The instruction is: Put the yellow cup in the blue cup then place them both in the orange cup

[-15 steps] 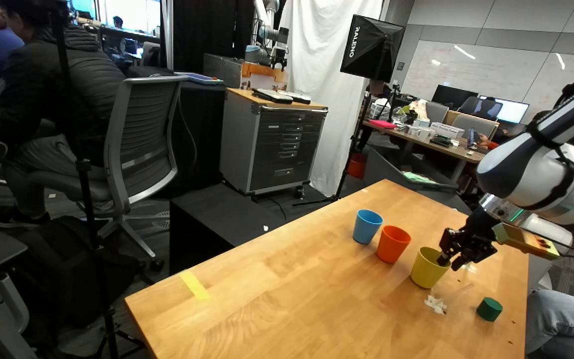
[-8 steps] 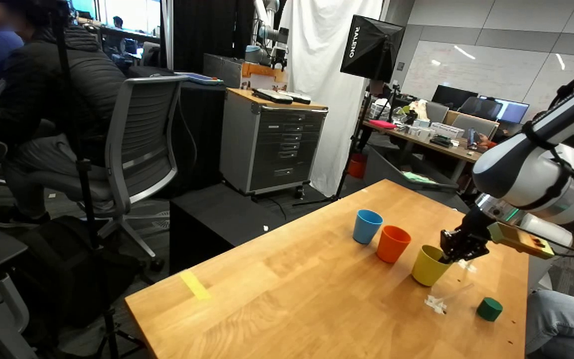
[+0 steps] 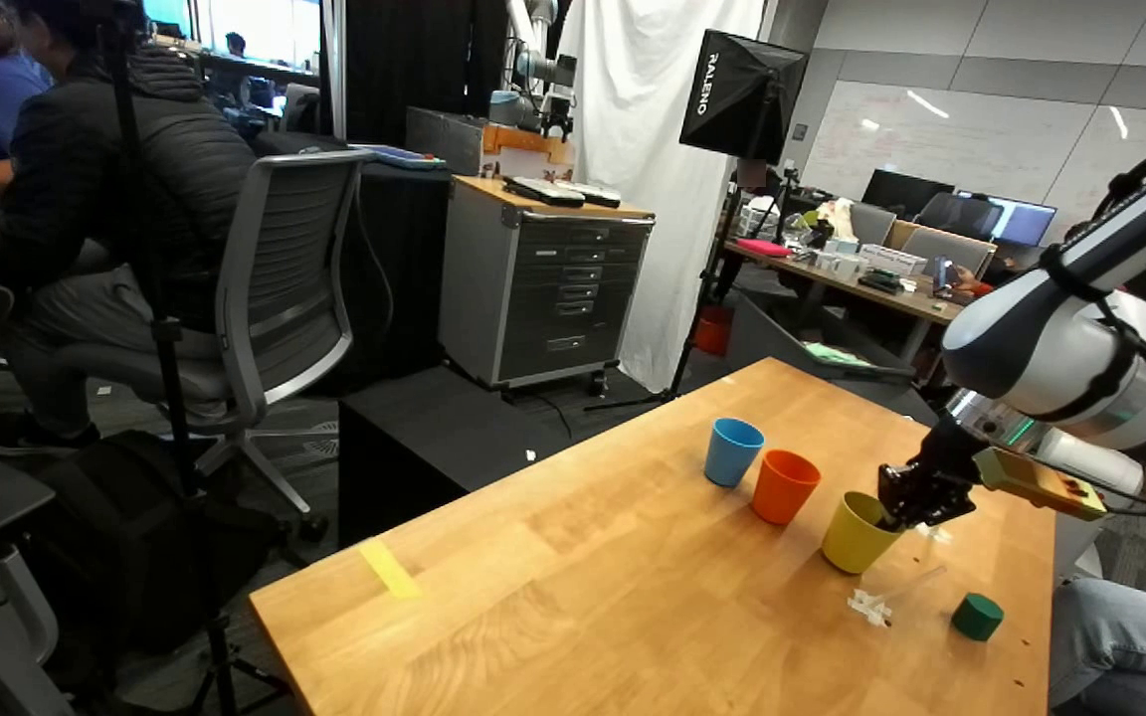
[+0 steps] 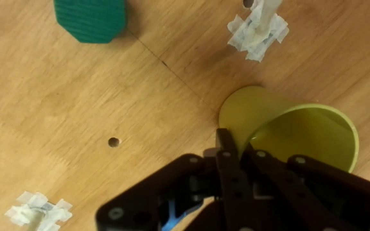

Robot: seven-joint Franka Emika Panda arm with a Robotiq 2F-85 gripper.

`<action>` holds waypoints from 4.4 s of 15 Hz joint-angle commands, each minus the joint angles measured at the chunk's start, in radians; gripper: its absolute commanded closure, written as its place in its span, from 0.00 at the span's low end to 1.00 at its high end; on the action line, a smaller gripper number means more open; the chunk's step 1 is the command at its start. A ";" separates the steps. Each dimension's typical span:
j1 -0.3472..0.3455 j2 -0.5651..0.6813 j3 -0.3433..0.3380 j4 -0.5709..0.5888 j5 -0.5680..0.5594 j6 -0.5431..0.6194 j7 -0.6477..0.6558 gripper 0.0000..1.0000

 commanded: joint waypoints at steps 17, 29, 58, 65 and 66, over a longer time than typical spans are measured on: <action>-0.076 -0.408 -0.009 -0.137 -0.130 -0.276 -0.072 0.95; 0.029 -0.526 -0.045 -0.041 -0.036 -0.193 0.071 0.95; 0.090 -0.021 -0.081 0.640 -0.421 -0.514 0.533 0.95; 0.115 0.008 -0.076 0.616 -0.475 -0.475 0.515 0.95; 0.116 0.017 -0.076 0.613 -0.479 -0.464 0.513 0.94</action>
